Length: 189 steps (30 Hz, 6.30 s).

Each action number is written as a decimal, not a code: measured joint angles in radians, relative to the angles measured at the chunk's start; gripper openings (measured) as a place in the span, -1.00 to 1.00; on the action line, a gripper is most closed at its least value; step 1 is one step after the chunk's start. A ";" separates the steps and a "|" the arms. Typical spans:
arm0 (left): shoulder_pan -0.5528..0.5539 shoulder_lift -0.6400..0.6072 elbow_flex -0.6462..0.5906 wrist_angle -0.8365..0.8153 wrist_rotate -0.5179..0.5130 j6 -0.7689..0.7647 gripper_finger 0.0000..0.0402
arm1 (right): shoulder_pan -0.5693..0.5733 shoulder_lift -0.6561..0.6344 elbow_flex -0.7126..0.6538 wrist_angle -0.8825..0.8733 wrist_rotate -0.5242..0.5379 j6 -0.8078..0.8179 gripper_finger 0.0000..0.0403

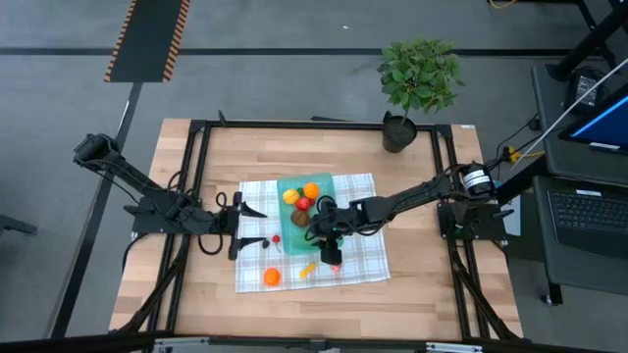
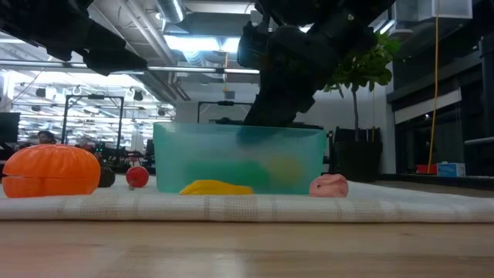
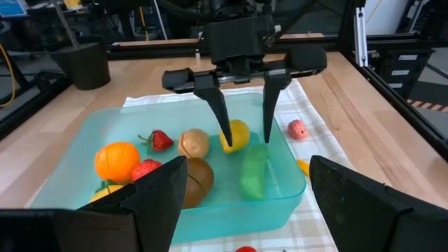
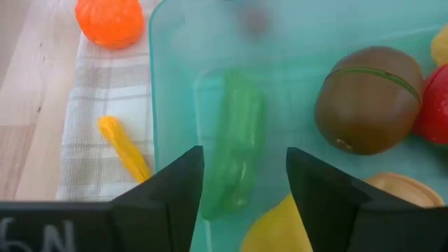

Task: Pick and placing Produce into tupperware
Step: Put the green peas into the blue bin, then put the black raspberry into the blue bin

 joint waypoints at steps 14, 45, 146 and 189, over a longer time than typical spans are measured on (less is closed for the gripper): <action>-0.002 0.000 0.000 -0.005 -0.001 0.007 0.45 | 0.039 -0.239 -0.140 0.131 0.168 -0.088 0.07; -0.007 0.159 0.001 -0.350 0.141 -0.386 0.45 | 0.192 -0.417 -0.644 0.908 0.241 -0.032 0.07; 0.032 0.536 0.000 0.064 0.180 -0.343 -0.11 | 0.191 -0.416 -0.643 0.885 0.241 -0.068 0.07; 0.032 0.512 0.001 0.058 0.161 -0.355 -0.62 | 0.191 -0.416 -0.643 0.873 0.241 -0.067 0.07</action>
